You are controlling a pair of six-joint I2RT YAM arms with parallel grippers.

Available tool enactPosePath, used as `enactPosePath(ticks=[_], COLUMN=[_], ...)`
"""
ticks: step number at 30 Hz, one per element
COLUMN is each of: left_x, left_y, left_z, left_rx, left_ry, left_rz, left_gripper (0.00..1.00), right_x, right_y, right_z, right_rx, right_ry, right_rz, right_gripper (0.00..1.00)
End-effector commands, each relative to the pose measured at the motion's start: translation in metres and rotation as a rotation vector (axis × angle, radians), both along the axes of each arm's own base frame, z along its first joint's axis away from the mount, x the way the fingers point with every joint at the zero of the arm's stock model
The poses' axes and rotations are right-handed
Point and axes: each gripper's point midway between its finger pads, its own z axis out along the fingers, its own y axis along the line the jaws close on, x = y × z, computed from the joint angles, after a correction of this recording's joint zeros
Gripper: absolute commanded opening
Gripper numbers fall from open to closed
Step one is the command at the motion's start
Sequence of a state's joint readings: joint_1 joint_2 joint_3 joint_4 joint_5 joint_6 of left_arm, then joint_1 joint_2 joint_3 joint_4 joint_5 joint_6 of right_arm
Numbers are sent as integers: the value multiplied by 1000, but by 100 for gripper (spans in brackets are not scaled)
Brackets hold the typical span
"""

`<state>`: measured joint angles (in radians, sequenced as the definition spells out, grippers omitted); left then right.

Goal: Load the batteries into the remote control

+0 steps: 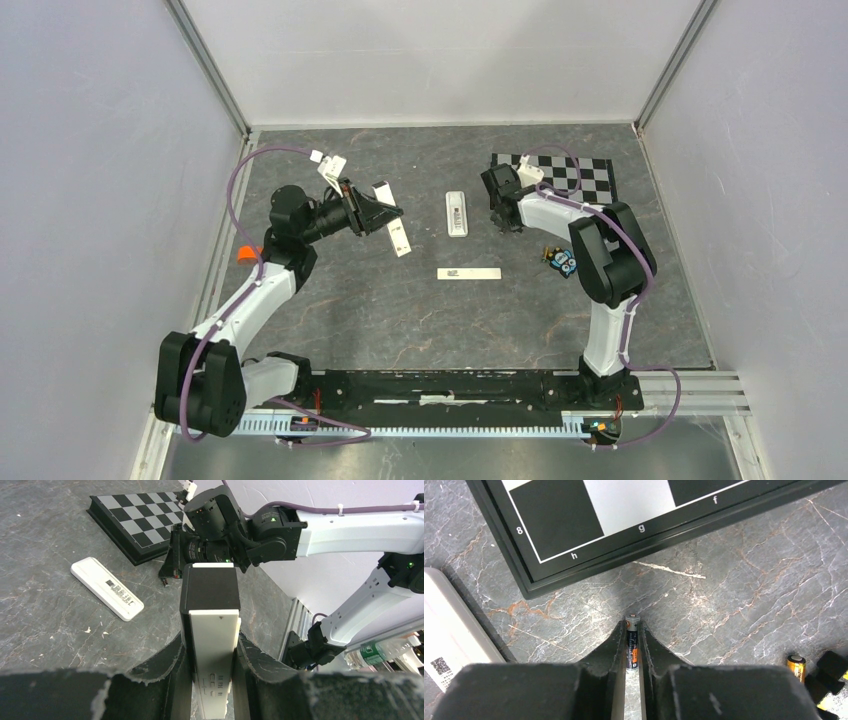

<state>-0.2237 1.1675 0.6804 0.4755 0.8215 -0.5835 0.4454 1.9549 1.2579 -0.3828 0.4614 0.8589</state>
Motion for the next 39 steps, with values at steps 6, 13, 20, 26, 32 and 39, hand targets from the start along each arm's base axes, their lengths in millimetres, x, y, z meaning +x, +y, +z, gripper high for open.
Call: enactPosePath(ticks=[6,13,20,26,32,39], left_x=[7,10,9,14,22,30], left_y=[10,13,14,14,8,-2], left_z=[14,15,13,10,14,33], left_rx=[9,11,2,-48,-151,-232], left_ry=[-92,-101,-77,-6,74,153], left_rz=[80,106,120,145,143,89], left_gripper=[11,12,12,8,8,9], right_x=[-21,-43,-24,-11,-18,-38], right_y=[2,-7,-2,17,52,113], right_z=[-14,-43,-16,42,107,209], right_rx=[-73,-76,-67,-26,123,242], right_ry=[99,202,70,-31,-215,-506], right_rz=[169,159,213,315,456,690], right_gripper=[31,23,5,0,0,0])
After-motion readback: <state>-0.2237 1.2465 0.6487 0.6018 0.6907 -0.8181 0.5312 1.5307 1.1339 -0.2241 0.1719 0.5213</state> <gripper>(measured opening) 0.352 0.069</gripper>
